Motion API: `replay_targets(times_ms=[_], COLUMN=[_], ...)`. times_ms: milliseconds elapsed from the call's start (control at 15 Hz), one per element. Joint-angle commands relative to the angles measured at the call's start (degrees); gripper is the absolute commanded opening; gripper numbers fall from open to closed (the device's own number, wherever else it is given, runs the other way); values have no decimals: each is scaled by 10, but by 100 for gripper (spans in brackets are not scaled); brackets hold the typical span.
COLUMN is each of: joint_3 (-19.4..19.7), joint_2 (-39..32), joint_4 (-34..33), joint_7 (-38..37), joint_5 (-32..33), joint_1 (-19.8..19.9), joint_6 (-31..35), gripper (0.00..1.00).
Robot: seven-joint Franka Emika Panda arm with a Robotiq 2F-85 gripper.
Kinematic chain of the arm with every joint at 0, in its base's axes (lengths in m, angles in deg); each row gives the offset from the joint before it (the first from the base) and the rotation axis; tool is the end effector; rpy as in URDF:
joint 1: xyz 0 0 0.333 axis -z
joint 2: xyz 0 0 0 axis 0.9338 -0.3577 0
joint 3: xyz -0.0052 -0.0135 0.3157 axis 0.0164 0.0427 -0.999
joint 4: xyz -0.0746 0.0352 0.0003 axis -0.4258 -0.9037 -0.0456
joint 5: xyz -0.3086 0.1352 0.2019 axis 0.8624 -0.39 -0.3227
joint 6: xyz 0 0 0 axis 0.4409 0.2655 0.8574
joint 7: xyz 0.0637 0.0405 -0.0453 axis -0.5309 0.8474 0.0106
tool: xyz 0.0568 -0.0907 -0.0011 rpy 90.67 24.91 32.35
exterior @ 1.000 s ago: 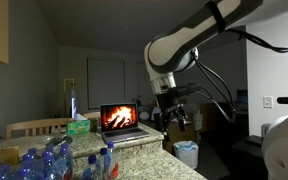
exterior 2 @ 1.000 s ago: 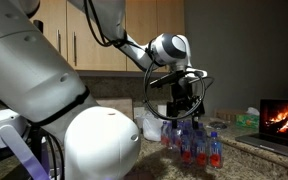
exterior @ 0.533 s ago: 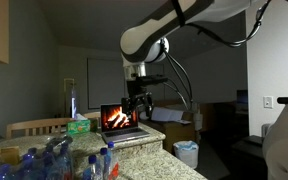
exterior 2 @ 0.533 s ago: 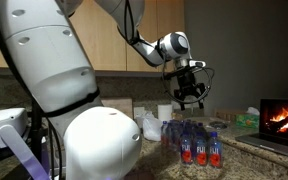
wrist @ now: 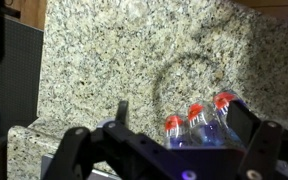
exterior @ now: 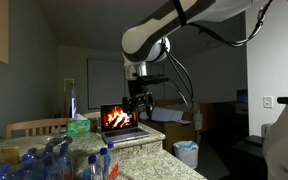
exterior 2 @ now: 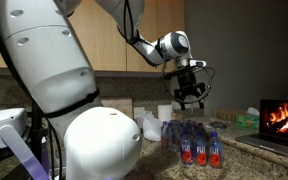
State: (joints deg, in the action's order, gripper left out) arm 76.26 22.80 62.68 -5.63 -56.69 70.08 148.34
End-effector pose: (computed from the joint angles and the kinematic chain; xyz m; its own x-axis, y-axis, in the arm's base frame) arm 0.4176 0.0607 0.5039 0.9977 -0.0343 0.0591 -0.0429 -0.9875 0.1518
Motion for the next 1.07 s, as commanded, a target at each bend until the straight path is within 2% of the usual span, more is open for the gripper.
replay_targets(times_ms=[0, 333, 533, 867, 1000], joint_3=[14, 56, 73, 59, 54], joint_2=[-34, -181, -279, -405, -440], joint_4=[-35, -184, -280, -382, -411], joint_7=[13, 121, 222, 354, 376], joint_5=[21, 13, -22, -85, -95], joint_1=[-5, -8, -14, -5, -1], joint_6=[8, 9, -8, -44, -74], gripper=[100, 100, 100, 100, 100])
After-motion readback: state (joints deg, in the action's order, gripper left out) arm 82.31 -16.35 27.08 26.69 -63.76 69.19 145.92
